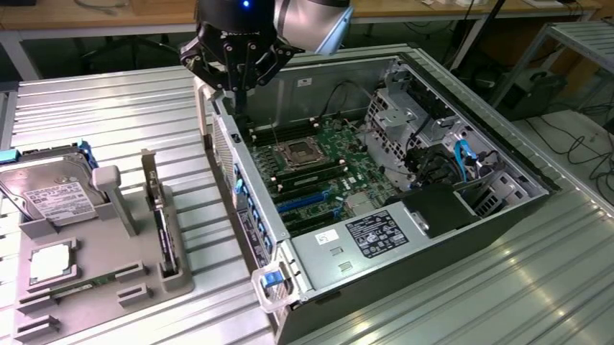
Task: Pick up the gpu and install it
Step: 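Reach for the gpu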
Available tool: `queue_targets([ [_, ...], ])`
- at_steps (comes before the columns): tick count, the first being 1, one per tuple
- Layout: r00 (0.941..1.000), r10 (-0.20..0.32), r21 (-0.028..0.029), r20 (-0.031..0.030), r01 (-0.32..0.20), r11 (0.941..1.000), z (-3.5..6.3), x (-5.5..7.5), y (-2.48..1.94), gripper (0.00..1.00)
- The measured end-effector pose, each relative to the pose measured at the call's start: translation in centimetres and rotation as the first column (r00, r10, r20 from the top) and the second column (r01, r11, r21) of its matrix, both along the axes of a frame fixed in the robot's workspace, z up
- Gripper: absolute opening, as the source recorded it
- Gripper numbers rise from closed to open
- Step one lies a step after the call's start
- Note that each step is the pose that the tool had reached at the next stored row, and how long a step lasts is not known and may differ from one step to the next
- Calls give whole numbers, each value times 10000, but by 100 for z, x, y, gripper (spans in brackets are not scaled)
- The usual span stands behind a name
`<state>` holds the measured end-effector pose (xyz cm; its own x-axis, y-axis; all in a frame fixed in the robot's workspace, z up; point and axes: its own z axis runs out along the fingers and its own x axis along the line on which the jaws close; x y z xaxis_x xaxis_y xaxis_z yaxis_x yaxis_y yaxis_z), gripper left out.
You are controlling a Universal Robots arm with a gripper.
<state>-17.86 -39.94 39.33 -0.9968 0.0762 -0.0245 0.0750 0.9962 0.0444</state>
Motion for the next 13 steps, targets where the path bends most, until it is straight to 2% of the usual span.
queue_targets([
  [13,10000,-1,0,0,1,10000,0,-94,-5,11],
])
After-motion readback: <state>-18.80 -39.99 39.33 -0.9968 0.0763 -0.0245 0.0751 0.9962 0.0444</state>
